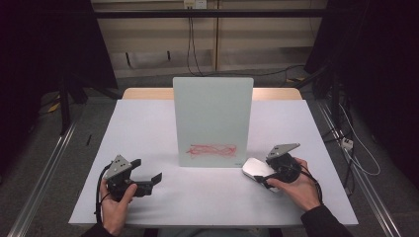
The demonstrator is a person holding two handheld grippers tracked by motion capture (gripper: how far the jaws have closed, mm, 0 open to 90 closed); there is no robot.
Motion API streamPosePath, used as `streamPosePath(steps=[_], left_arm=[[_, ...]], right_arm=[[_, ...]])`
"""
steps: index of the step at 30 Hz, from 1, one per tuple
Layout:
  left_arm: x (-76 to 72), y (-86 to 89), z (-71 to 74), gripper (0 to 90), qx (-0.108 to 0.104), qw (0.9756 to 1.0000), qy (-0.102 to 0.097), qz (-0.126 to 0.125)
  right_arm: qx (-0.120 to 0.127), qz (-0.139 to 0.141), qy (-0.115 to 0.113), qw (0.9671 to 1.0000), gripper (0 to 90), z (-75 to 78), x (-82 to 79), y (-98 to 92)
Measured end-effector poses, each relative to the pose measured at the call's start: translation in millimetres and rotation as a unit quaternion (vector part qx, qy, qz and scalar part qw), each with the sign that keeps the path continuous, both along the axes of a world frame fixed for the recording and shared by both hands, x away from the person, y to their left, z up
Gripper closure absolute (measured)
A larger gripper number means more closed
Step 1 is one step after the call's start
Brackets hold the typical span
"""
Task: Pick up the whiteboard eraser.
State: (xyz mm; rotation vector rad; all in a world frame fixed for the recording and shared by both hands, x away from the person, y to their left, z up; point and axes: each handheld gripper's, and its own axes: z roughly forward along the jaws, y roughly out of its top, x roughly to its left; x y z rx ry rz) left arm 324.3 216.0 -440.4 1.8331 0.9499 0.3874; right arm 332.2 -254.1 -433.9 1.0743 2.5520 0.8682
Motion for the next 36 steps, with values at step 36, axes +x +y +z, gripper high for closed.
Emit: streamPosePath(steps=[36], left_arm=[[-0.4,0.5,0.1,4.0,-0.004,1.0000,-0.002,0.003]], right_arm=[[-0.033,0.032,0.002,0.9990,31.3,-0.3,2.8,4.3]])
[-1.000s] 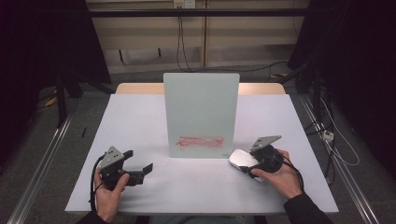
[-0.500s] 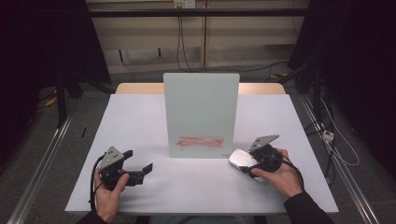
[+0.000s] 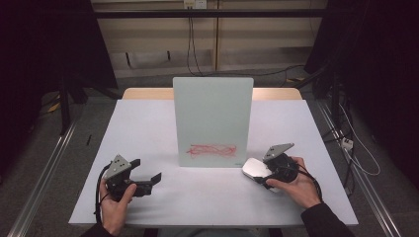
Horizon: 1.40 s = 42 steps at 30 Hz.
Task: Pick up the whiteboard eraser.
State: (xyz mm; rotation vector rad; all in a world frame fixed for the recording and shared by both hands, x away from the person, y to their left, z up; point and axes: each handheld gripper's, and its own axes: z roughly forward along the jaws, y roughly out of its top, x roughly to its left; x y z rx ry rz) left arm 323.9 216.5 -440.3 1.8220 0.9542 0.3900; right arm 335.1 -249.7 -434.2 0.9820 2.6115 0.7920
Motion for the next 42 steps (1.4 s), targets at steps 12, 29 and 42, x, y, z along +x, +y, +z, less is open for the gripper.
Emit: streamPosePath(steps=[12,29,42], left_arm=[[-0.2,0.3,0.2,4.0,0.000,1.0000,0.001,0.002],[0.2,2.7,-0.6,4.0,0.003,1.0000,0.001,0.003],[-0.4,3.0,-0.4,4.0,-0.002,1.0000,0.001,0.004]], right_arm=[[0.019,-0.007,-0.004,0.9998,31.3,4.1,-5.0,-2.3],[0.051,-0.030,-0.040,0.9974,31.3,16.9,-11.8,-5.6],[0.069,-0.035,-0.061,0.9951,31.3,22.8,-18.1,-3.3]])
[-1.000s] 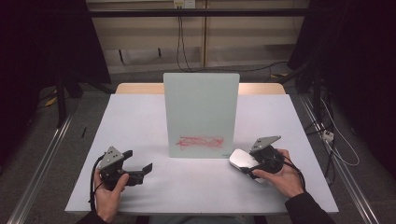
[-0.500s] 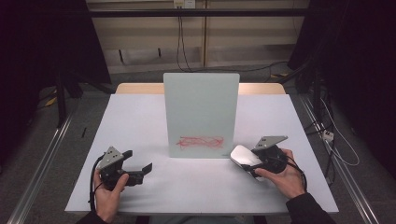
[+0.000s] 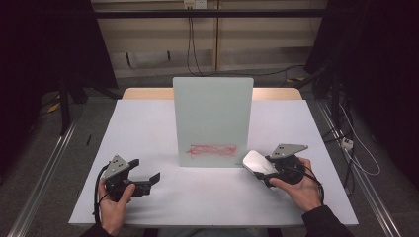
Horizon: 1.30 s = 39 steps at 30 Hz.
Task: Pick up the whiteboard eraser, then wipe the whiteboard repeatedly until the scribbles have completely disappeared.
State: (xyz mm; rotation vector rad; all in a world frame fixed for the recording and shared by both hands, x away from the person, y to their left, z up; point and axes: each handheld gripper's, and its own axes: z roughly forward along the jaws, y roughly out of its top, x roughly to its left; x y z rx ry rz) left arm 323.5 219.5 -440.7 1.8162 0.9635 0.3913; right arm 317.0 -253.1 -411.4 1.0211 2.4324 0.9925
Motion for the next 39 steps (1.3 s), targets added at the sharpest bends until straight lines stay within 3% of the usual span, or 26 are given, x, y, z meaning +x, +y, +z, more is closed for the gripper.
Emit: streamPosePath(steps=[6,12,22,34,39], left_arm=[[-1.1,-0.6,0.6,4.0,-0.002,1.0000,-0.004,0.006],[-1.1,-2.9,1.2,4.0,0.012,0.9999,-0.006,-0.005],[-0.7,1.6,-1.4,4.0,0.001,1.0000,0.004,0.007],[-2.1,-1.1,0.2,4.2,0.006,1.0000,0.000,0.006],[-1.9,-1.1,-0.2,4.2,0.005,1.0000,0.002,0.005]], right_arm=[[0.008,0.004,-0.018,0.9998,31.3,3.6,-3.8,1.7],[0.010,0.009,-0.022,0.9997,31.3,4.2,-5.9,3.3],[0.019,0.016,-0.057,0.9980,31.3,12.4,-7.3,15.0],[0.007,0.034,-0.085,0.9958,31.3,13.3,-13.9,27.7],[-0.014,0.037,-0.115,0.9926,31.3,14.8,-15.0,37.1]])
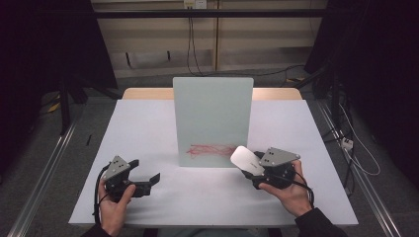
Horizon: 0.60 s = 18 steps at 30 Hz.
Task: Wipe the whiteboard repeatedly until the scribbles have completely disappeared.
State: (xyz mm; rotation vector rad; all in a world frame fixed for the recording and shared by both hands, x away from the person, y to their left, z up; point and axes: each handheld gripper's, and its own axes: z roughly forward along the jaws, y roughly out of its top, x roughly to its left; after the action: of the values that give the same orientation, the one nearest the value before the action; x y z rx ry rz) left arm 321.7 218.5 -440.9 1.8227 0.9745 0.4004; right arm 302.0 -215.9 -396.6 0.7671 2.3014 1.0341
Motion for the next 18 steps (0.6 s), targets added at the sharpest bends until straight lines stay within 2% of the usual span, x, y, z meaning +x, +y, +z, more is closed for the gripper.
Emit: streamPosePath(steps=[2,8,18], left_arm=[[0.0,0.5,0.0,4.2,-0.001,1.0000,-0.002,0.000],[-0.1,-0.1,0.2,4.2,0.001,1.0000,0.000,0.000],[0.5,1.5,-1.0,4.2,0.001,1.0000,0.002,0.001]], right_arm=[[-0.003,-0.001,-0.004,1.0000,31.3,-0.1,0.1,1.6],[-0.037,0.009,-0.035,0.9987,31.3,-2.8,4.1,18.8],[-0.061,0.026,-0.061,0.9959,31.3,-1.6,10.2,41.9]])
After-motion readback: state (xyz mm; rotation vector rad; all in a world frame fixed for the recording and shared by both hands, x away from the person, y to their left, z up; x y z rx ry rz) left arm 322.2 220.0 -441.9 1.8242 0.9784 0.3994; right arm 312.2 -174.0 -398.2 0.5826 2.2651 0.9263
